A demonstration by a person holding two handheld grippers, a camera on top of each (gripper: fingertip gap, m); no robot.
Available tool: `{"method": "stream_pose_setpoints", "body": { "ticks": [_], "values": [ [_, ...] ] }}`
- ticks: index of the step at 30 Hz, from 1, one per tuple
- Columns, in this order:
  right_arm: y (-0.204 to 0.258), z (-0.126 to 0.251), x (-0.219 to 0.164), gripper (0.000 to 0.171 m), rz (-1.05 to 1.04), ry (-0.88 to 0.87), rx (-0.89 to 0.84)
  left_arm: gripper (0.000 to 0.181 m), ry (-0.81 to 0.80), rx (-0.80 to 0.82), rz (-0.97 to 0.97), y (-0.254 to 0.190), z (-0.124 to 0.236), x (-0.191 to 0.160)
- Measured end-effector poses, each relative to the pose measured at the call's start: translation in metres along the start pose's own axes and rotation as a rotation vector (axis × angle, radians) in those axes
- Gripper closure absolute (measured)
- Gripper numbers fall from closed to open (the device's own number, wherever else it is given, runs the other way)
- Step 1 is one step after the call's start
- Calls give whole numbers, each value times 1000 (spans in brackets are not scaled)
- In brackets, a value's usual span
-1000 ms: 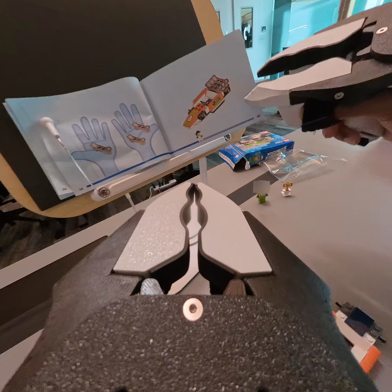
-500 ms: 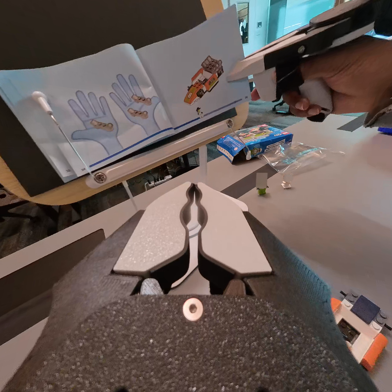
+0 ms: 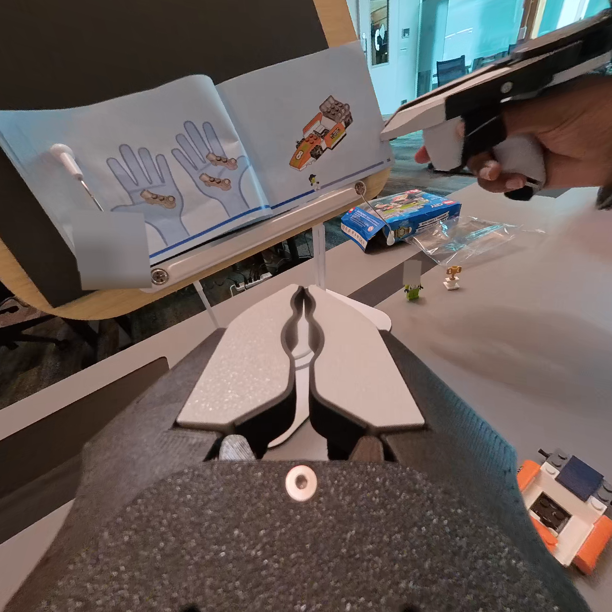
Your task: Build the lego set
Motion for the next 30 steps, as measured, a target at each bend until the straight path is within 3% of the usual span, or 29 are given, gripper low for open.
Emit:
{"method": "stream_pose_setpoints", "body": {
  "ticks": [6, 14, 21, 30],
  "values": [
    [1, 61, 9, 141, -52, -170, -174, 181, -27, 17, -1, 2, 5, 8],
    [100, 125, 8, 148, -59, -283, -152, 181, -40, 9, 0, -4, 6, 14],
    [155, 118, -3, 149, -47, -265, -72, 181, -69, 4, -25, -9, 12, 25],
    [176, 82, 21, 149, -2, -259, -8, 181, -58, 7, -45, -10, 10, 20]
  ]
}}
Point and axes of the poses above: each gripper's, where its closed fingertips meet, z back along the fingers, x out of its top, y = z × x across the jaws, the point moved 2 cm from there along z, back along the fingers, and after that the axes turned 4 degrees about -x, right-handed, at the moved point
